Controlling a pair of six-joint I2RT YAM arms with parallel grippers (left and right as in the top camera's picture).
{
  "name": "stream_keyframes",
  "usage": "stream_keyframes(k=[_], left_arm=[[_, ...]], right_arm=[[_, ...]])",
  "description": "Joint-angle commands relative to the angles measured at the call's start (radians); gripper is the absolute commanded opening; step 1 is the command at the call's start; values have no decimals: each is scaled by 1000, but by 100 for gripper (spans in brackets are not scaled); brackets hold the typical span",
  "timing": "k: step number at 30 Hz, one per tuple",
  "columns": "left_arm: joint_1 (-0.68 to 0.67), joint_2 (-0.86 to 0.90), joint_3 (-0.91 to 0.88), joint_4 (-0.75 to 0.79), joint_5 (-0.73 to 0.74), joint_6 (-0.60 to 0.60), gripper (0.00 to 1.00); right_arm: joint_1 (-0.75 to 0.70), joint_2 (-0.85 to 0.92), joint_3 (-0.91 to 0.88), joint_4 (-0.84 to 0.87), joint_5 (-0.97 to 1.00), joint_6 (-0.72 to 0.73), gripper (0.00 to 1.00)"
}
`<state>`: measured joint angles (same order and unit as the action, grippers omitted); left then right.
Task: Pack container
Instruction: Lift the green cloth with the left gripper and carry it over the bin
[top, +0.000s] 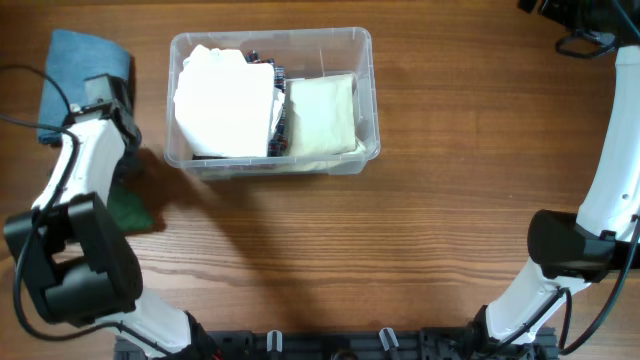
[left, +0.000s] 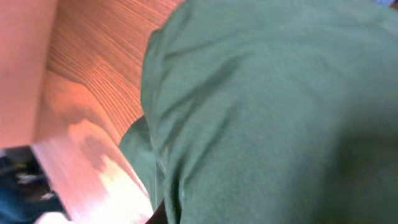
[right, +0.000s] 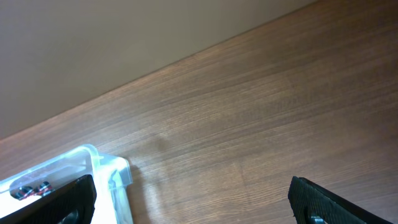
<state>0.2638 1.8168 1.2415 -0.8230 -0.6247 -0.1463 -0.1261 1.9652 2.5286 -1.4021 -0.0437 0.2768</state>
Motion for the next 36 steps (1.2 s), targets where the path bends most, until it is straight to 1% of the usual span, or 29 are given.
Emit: stream_keyframes(k=[1, 3, 5, 9, 12, 14, 16, 20, 22, 23, 24, 27, 30, 32, 34, 36], left_arm=[[24, -68, 29, -72, 125, -82, 4], [34, -88, 29, -124, 174, -106, 4], [47, -116, 29, -155, 266, -106, 4], [80, -210, 30, -180, 534, -105, 4], [122, -312, 31, -188, 742, -93, 4], [147, -373, 34, -202, 816, -93, 4], [161, -435, 46, -237, 850, -61, 4], [161, -517, 96, -328, 837, -18, 4], [161, -549, 131, -379, 838, -18, 4], [160, -563, 149, -401, 861, -17, 4], [157, -575, 162, -409, 921, -1, 4], [157, -587, 172, -387, 1141, 65, 4], [150, -582, 172, -327, 1304, 64, 4], [124, -576, 172, -270, 1382, 64, 4], [71, -565, 172, -172, 1453, 51, 4], [7, -549, 172, -57, 1484, -5, 4]], right_arm=[[2, 3, -2, 1, 11, 14, 100], [2, 3, -2, 1, 11, 14, 100], [2, 3, -2, 1, 11, 14, 100], [2, 3, -2, 1, 11, 14, 100], [2, 3, -2, 1, 11, 14, 100], [2, 3, -2, 1, 11, 14, 100], [2, 3, -2, 1, 11, 14, 100], [2, 3, -2, 1, 11, 14, 100], [2, 3, -2, 1, 11, 14, 100], [2, 3, -2, 1, 11, 14, 100], [2, 3, -2, 1, 11, 14, 100], [2, 3, -2, 1, 11, 14, 100], [2, 3, -2, 1, 11, 14, 100], [2, 3, -2, 1, 11, 14, 100], [2, 3, -2, 1, 11, 14, 100], [2, 3, -2, 1, 11, 14, 100]])
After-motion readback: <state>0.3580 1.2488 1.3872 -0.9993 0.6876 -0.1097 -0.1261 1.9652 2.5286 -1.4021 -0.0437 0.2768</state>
